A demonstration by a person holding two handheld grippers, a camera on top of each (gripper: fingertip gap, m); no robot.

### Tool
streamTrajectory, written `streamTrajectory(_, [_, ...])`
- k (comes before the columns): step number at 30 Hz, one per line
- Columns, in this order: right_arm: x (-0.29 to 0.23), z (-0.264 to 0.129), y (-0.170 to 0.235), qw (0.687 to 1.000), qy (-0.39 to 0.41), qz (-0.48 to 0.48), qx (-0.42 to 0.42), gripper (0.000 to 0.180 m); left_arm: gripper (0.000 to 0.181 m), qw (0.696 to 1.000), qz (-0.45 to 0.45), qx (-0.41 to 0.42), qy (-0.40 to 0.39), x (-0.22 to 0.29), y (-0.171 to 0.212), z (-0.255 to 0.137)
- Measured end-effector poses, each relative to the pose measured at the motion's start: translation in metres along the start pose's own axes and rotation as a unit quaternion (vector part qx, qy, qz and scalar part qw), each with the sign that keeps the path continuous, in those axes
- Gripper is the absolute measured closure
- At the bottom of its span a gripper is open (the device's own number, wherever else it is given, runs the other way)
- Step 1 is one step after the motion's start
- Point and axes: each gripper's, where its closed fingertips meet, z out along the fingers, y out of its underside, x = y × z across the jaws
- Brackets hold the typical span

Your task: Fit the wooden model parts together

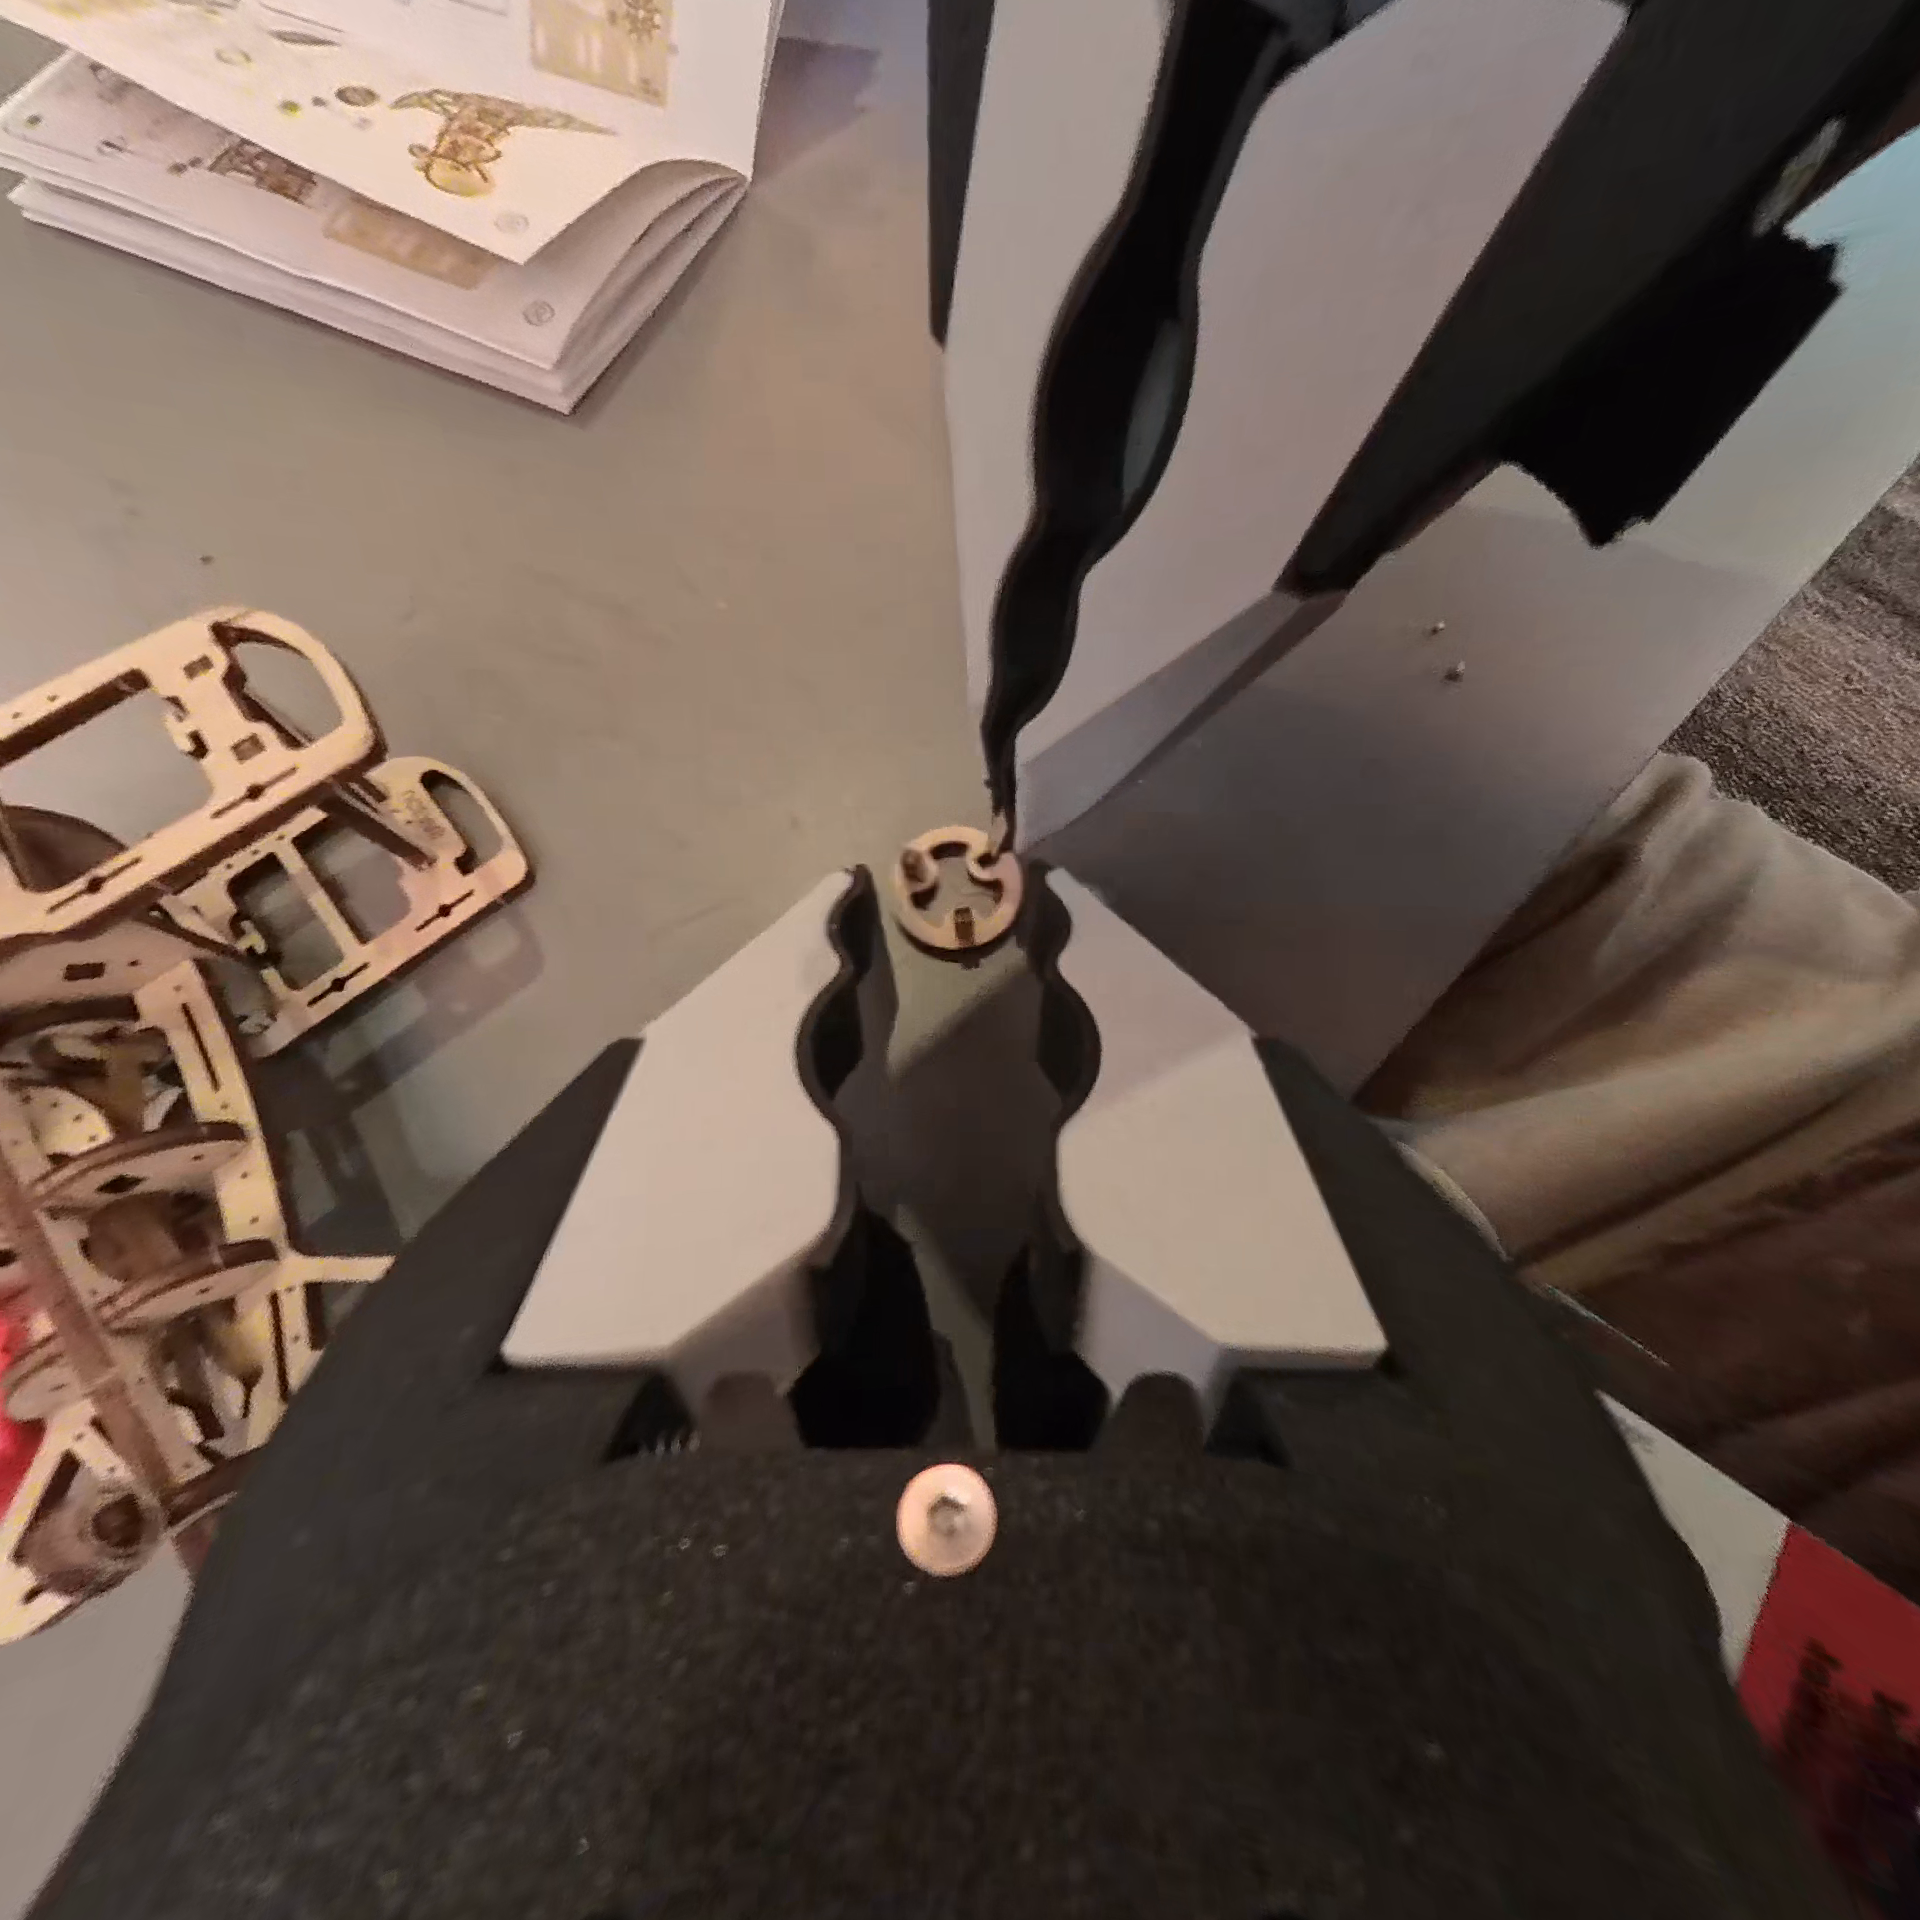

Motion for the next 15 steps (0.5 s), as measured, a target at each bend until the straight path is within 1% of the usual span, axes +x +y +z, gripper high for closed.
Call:
streamTrajectory(2, [-0.0003, 0.0019, 0.0003, 1.000, -0.004, -0.004, -0.013, 0.179, 0.157, 1.000, 0.002, -0.002, 0.003, 0.0006, 0.0002, 0.0002])
streamTrajectory(5, [0.0018, 0.0032, 0.0016, 0.999, 0.002, -0.017, -0.035, 0.179, 0.157, 1.000, 0.006, -0.002, 0.007, 0.0026, 0.0001, 0.0002])
streamTrajectory(15, [0.0019, 0.0041, 0.0041, 0.996, -0.021, -0.028, -0.084, 0.178, 0.157, 1.000, 0.009, -0.001, 0.010, 0.0038, 0.0001, 0.0000])
